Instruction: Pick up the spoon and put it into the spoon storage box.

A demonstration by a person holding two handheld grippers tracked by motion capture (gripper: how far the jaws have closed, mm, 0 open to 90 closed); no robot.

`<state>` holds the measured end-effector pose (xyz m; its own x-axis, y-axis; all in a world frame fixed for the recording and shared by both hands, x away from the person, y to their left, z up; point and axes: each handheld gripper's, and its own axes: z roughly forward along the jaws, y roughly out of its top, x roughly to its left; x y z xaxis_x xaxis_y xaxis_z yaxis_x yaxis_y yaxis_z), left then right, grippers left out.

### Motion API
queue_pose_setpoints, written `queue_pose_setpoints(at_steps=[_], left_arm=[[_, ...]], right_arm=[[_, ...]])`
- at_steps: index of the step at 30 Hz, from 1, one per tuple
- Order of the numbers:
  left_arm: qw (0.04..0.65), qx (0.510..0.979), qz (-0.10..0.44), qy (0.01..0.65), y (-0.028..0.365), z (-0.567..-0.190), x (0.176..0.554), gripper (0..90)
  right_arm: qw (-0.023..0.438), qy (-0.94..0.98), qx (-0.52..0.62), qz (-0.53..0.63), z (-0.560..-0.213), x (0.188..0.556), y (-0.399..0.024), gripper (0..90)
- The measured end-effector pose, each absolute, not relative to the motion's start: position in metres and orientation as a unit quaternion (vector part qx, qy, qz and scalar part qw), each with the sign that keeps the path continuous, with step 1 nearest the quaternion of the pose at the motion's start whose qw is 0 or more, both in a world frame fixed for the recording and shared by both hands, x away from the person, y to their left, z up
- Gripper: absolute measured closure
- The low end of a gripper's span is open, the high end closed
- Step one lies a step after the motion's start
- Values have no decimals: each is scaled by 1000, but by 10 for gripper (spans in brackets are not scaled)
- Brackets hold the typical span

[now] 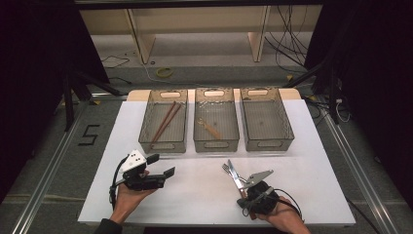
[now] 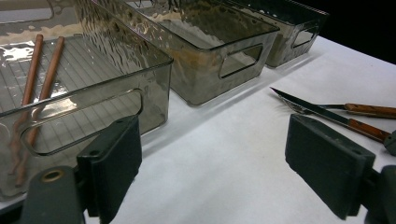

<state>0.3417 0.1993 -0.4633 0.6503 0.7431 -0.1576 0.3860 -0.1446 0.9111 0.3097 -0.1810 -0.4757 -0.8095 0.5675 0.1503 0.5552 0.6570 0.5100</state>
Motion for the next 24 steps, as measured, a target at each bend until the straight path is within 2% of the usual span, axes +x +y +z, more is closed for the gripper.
queue_pose_setpoints(at_steps=[24], left_arm=[[530, 738, 169, 383, 199, -463, 342, 180]], right_arm=[[39, 901, 348, 256, -471, 322, -214, 900]])
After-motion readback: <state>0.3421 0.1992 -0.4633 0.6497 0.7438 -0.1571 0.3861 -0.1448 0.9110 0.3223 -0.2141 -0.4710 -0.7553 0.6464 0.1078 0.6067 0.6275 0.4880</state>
